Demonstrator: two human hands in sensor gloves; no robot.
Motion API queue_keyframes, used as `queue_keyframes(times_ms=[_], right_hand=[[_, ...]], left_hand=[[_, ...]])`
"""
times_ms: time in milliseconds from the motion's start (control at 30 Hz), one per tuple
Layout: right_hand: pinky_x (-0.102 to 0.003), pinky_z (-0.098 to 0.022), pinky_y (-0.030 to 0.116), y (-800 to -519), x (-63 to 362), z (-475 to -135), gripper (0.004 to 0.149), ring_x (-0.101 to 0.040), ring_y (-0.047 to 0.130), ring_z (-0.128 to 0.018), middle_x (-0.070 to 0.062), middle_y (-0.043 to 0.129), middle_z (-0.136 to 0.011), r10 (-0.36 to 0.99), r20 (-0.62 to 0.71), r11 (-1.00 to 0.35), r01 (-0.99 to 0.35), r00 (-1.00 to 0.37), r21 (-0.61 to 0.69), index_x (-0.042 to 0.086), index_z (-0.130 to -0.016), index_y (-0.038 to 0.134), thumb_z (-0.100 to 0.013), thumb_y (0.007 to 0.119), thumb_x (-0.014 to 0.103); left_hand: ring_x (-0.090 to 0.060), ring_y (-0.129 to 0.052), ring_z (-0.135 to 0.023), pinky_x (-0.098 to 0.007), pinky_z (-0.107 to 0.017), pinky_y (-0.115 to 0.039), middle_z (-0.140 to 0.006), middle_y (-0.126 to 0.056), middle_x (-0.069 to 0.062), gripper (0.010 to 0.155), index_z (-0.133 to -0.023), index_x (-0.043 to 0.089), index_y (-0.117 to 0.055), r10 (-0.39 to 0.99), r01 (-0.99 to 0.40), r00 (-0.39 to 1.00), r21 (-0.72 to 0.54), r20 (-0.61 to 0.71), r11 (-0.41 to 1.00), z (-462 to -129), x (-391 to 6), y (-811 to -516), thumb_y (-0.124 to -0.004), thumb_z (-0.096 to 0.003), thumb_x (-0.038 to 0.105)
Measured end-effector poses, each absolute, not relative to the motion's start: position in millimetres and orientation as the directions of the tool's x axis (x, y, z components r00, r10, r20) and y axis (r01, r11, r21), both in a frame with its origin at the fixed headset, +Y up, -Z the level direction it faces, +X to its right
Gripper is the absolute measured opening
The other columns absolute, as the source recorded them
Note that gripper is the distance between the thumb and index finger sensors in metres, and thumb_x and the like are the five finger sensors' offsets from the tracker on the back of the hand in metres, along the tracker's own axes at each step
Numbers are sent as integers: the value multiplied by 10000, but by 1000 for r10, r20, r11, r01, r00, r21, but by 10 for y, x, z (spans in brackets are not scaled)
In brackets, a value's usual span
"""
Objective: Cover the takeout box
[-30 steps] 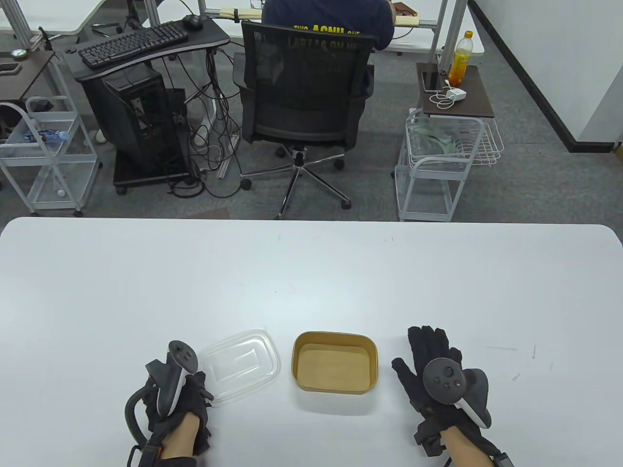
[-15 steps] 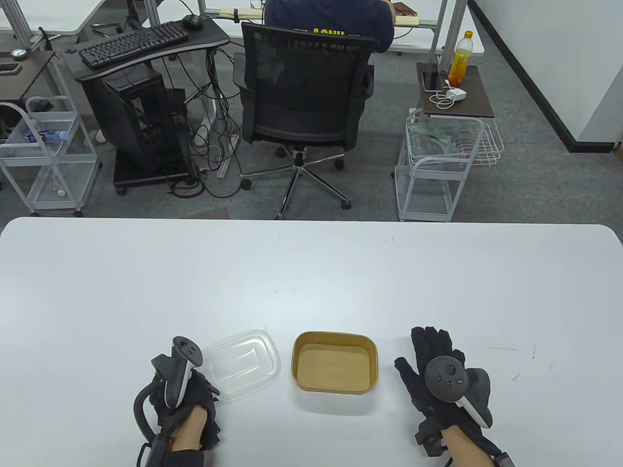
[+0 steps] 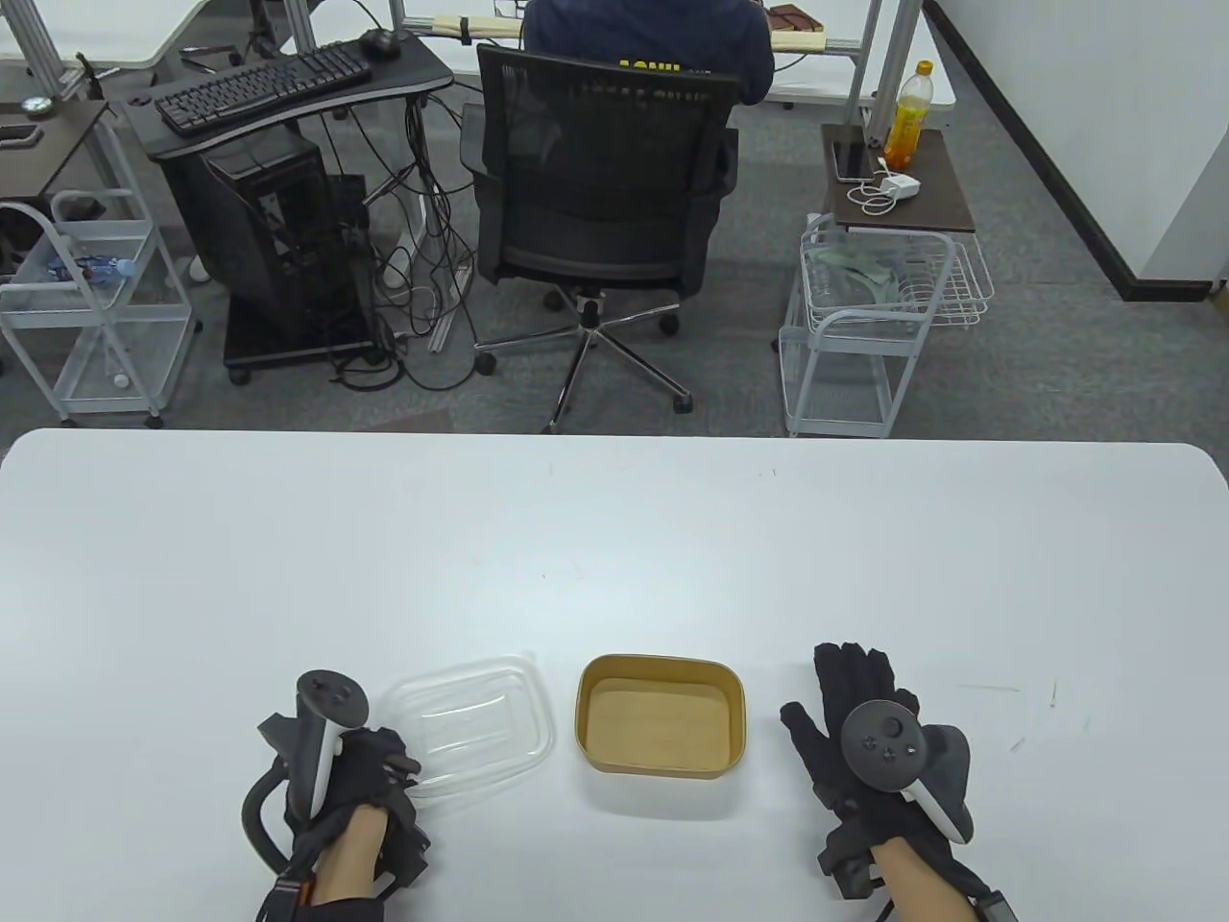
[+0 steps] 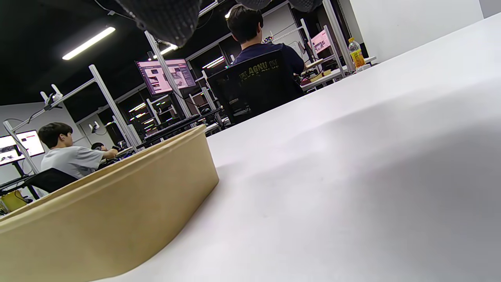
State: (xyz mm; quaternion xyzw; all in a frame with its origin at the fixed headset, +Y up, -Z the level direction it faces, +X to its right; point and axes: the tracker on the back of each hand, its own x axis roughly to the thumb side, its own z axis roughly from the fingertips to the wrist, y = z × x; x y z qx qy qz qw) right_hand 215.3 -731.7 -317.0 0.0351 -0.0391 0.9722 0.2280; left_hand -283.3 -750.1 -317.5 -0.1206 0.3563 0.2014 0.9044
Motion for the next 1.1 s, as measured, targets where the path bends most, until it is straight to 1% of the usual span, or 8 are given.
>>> queue_keyframes(times_ms=[100, 333, 467, 567, 700, 867, 1000, 1100], right_hand=[[-793, -664, 375, -7316, 2154, -3172, 722, -564, 343, -1064, -330, 395, -1184, 441, 86, -893, -447, -893, -61, 48, -1157, 421, -618, 675, 456], [-793, -661, 381, -7312, 2146, -3180, 723, -566, 350, -1062, -333, 400, -1181, 434, 95, -895, -440, -896, -68, 44, -1155, 423, -618, 674, 457], [-793, -658, 387, -7307, 2133, -3185, 724, -569, 360, -1058, -340, 407, -1176, 436, 109, -893, -445, -893, -73, 35, -1152, 426, -618, 674, 455], [-791, -651, 409, -7271, 2078, -3170, 727, -576, 382, -1048, -351, 423, -1168, 413, 151, -899, -429, -898, -91, 21, -1148, 430, -618, 673, 457], [-781, -630, 471, -7189, 1979, -3123, 722, -584, 456, -1021, -362, 490, -1140, 391, 240, -890, -431, -889, -146, 1, -1133, 467, -615, 672, 459], [-739, -623, 557, -7077, 1853, -3044, 713, -585, 577, -976, -372, 600, -1092, 418, 359, -845, -502, -835, -183, -29, -1108, 524, -613, 665, 465], [-701, -602, 650, -7032, 1783, -3007, 733, -600, 698, -914, -405, 675, -1043, 539, 400, -768, -627, -741, -128, -76, -1089, 547, -616, 649, 474], [-698, -585, 675, -7048, 1721, -3003, 758, -612, 719, -897, -428, 683, -1029, 643, 390, -700, -713, -659, -51, -118, -1076, 546, -617, 647, 477]], left_hand=[[-100, -1087, -425, -381, -527, -826, -549, -1062, 110, 394, -681, 278, -838, 372, -517, 635, -14, -677, 856, -3126, -2906, -7408, -811, -380, 532], [-101, -1083, -411, -381, -520, -828, -534, -1061, 100, 393, -678, 271, -840, 528, -582, 597, 127, -604, 803, -3014, -2975, -7166, -814, -381, 527], [-102, -1081, -409, -381, -519, -826, -533, -1060, 95, 391, -679, 269, -840, 600, -602, 594, 198, -536, 773, -2956, -2937, -7016, -814, -384, 525], [-100, -1080, -408, -379, -519, -827, -532, -1059, 96, 393, -680, 270, -840, 635, -615, 610, 224, -474, 756, -2928, -2840, -6921, -813, -385, 526], [-95, -1078, -411, -374, -523, -826, -535, -1058, 102, 391, -682, 276, -838, 680, -661, 622, 207, -388, 721, -2926, -2640, -6844, -811, -386, 529], [-88, -1076, -416, -364, -531, -824, -536, -1056, 111, 390, -682, 288, -837, 692, -687, 654, 144, -306, 713, -2966, -2329, -6848, -810, -382, 537], [-82, -1075, -418, -360, -535, -824, -538, -1055, 117, 391, -683, 291, -835, 692, -696, 671, 96, -264, 712, -2984, -2140, -6873, -808, -382, 540], [-80, -1075, -420, -358, -536, -823, -539, -1054, 119, 391, -683, 294, -834, 703, -713, 668, 58, -244, 699, -2999, -2040, -6913, -808, -381, 541]])
